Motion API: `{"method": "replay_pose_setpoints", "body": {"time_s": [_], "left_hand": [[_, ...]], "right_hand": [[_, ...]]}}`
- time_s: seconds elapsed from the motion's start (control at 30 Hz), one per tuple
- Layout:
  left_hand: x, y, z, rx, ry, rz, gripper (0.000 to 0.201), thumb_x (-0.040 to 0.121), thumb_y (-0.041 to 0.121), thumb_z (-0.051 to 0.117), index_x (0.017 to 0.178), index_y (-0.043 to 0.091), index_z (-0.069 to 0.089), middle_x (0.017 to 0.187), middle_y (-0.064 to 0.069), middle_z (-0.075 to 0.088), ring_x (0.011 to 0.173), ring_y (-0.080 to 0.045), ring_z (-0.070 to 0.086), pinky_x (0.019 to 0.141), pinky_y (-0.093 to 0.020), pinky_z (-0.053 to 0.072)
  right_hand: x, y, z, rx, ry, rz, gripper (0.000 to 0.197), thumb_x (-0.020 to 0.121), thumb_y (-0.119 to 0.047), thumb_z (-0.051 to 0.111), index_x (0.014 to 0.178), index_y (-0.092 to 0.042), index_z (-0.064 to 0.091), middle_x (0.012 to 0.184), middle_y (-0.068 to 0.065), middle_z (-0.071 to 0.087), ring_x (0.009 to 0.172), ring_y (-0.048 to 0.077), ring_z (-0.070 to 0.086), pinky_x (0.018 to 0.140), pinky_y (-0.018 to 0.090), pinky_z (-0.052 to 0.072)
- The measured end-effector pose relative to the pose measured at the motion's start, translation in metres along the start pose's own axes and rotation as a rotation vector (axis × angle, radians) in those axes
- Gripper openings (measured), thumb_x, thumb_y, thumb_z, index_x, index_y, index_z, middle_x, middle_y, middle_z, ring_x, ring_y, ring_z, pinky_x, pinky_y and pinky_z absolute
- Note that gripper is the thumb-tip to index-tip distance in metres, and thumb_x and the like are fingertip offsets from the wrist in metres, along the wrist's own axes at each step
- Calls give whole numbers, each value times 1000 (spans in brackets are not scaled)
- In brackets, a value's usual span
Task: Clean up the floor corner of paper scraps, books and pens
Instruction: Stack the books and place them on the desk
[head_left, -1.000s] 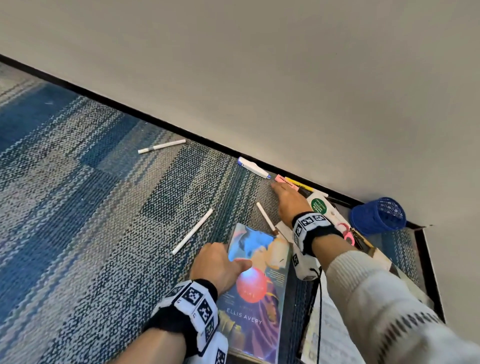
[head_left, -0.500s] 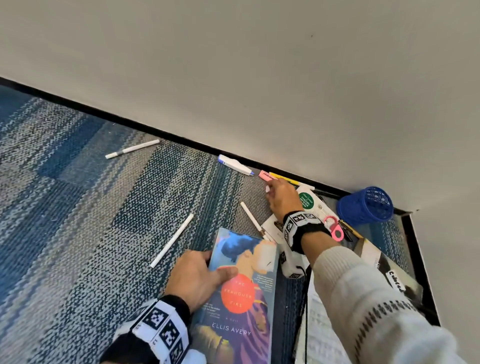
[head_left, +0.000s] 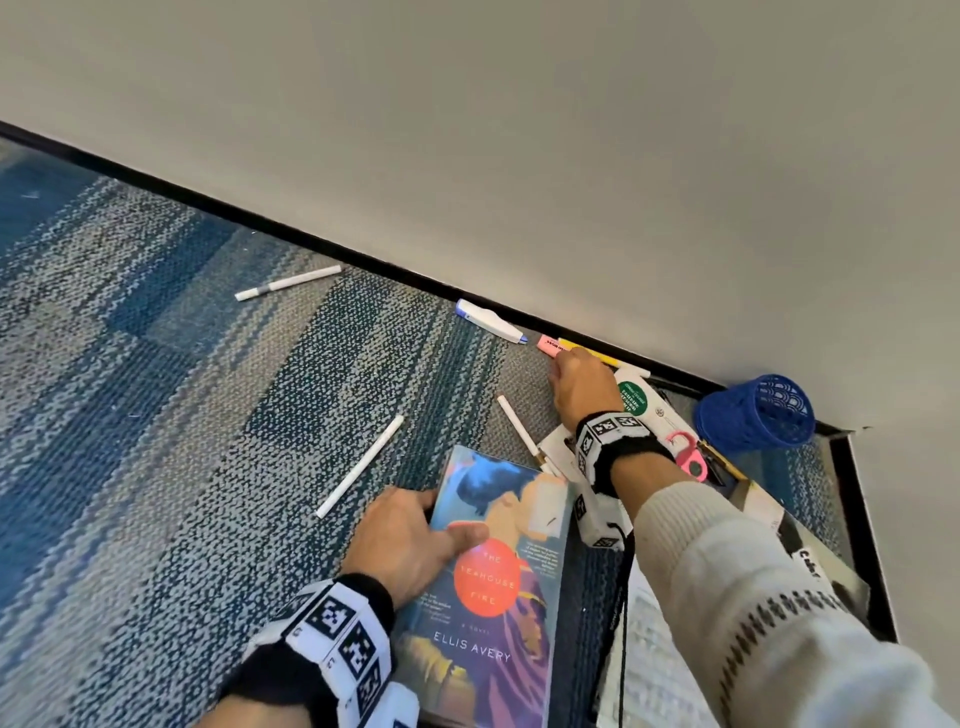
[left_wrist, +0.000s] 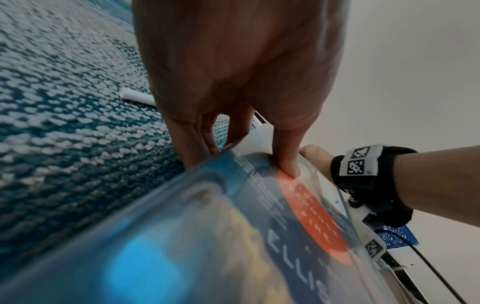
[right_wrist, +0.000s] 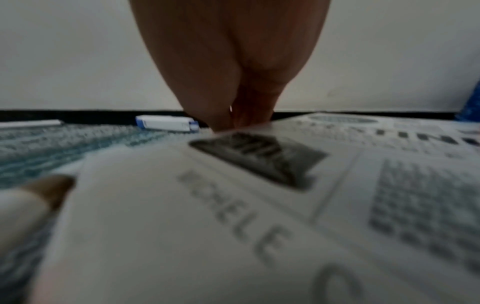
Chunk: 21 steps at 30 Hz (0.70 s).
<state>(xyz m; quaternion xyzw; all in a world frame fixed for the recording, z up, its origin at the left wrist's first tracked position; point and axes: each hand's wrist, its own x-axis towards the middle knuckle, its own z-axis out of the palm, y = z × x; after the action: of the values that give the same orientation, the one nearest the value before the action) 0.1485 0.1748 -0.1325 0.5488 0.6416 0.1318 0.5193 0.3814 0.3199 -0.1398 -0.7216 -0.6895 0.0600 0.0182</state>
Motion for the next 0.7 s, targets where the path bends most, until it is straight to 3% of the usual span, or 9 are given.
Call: {"method": "replay_pose_setpoints", "body": {"time_s": [0.17, 0.27, 0.33, 0.47, 0.53, 0.6, 0.67, 0.7], "left_hand": [[0, 11, -1, 110, -18, -60, 42, 71, 56, 77, 92, 19, 76, 86, 3, 75, 78, -13, 69, 74, -25, 52], [4, 19, 4, 184, -39, -72, 69, 58, 70, 69, 100, 15, 74, 96, -6, 75, 85, -23, 69, 81, -32, 55], [3, 21, 13, 207, -52, -54, 83, 50, 74, 67, 108, 15, 70, 107, -10, 71, 94, -27, 68, 88, -37, 54], [-6, 30, 40, 390, -125, 72, 79, 77, 62, 68, 128, 5, 50, 132, -17, 48, 122, -33, 51, 101, -37, 40], [-15, 37, 62, 452, -177, 136, 82, 78, 60, 68, 133, 3, 45, 136, -18, 45, 126, -36, 46, 105, -39, 38], [-26, 43, 86, 487, -225, 179, 84, 77, 58, 69, 136, 3, 44, 138, -19, 43, 128, -38, 44, 107, -41, 36], [-39, 48, 109, 510, -263, 184, 84, 79, 56, 70, 137, 2, 43, 141, -21, 41, 130, -39, 42, 109, -42, 34], [-43, 48, 116, 519, -271, 173, 84, 79, 56, 69, 137, 1, 43, 142, -22, 40, 131, -38, 40, 109, -42, 33]], "right_hand": [[-45, -5, -25, 35, -23, -83, 27, 92, 0, 45, 118, -2, 53, 106, 21, 63, 92, 36, 62, 75, 37, 47], [-90, 6, -52, 87, -33, -104, 29, 88, 2, 51, 115, -5, 59, 102, 18, 67, 89, 35, 63, 71, 33, 45], [-123, 20, -69, 142, -73, -33, 22, 90, -3, 51, 108, -7, 65, 99, 15, 70, 89, 34, 65, 76, 38, 52], [-200, 52, -99, 194, -124, 198, 15, 92, -13, 53, 89, -6, 66, 80, 14, 70, 68, 27, 65, 64, 33, 55], [-247, 61, -113, 147, -134, 281, 11, 89, -14, 57, 83, -9, 65, 75, 11, 70, 67, 27, 66, 65, 35, 55], [-296, 62, -131, 132, -87, 334, 4, 82, -8, 63, 82, -9, 67, 74, 8, 71, 70, 27, 66, 68, 30, 49], [-343, 57, -151, 123, -36, 405, 9, 77, -3, 67, 85, -7, 70, 77, 7, 71, 73, 24, 64, 64, 21, 36], [-361, 53, -161, 128, -24, 442, 9, 78, -3, 67, 85, -7, 71, 79, 8, 71, 75, 24, 65, 64, 20, 36]]}}
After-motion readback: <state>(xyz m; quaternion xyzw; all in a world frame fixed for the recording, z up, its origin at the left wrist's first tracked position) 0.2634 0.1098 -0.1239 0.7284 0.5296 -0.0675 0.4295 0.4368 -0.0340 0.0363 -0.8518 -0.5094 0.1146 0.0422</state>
